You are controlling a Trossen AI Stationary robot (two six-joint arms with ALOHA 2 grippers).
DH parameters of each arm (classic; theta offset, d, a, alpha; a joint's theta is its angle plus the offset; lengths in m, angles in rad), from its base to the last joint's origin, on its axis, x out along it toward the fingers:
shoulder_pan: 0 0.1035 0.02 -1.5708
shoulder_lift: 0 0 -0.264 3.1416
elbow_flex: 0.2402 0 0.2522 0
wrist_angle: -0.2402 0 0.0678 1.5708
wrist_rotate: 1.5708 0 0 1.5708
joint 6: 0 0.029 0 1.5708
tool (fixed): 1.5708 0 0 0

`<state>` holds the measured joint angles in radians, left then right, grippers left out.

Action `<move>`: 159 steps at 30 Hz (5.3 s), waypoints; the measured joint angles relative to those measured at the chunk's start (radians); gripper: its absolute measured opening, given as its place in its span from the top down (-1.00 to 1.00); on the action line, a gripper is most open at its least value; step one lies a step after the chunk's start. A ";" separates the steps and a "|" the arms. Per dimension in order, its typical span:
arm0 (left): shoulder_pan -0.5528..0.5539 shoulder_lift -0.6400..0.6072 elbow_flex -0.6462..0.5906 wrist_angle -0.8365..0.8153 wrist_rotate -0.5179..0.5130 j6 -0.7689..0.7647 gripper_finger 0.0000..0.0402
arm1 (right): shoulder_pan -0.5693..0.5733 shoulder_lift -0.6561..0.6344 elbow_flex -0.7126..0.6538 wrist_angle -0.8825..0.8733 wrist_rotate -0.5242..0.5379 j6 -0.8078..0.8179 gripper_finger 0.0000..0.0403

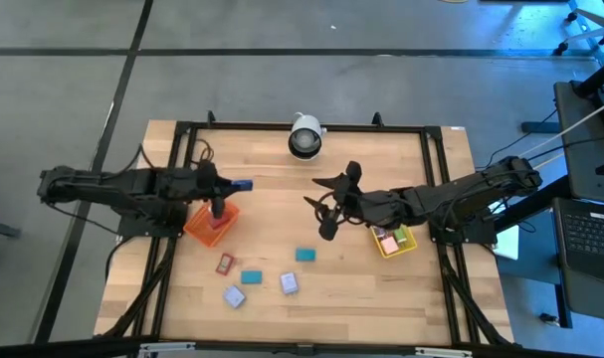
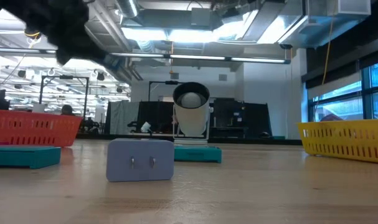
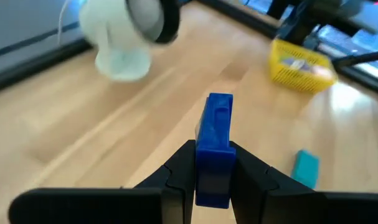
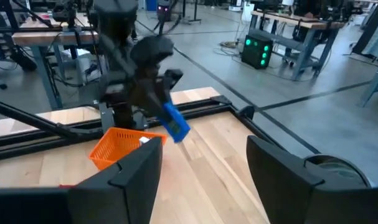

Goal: Pick & Place Office items
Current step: Put the blue digital clock into the orange basket, then put the right light blue digital clock into the orange basket

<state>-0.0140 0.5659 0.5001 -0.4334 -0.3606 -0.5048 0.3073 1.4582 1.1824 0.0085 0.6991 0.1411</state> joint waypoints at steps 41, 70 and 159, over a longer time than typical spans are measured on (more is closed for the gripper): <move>-0.260 0.063 -0.032 -0.462 0.076 -0.583 0.66 | 0.006 0.001 0.000 -0.073 0.041 -0.031 -0.11; -0.260 0.317 -0.034 -0.378 0.046 -0.555 0.33 | 0.004 0.027 0.000 -0.079 -0.016 -0.029 -0.11; -0.240 1.007 0.257 0.539 0.233 0.272 -0.18 | -0.049 -0.001 0.033 -0.277 0.043 -0.027 -0.11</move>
<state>-0.2544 1.5728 0.7570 0.1056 -0.1280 -0.2328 0.2588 1.4575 1.2152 -0.2682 0.7423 0.1144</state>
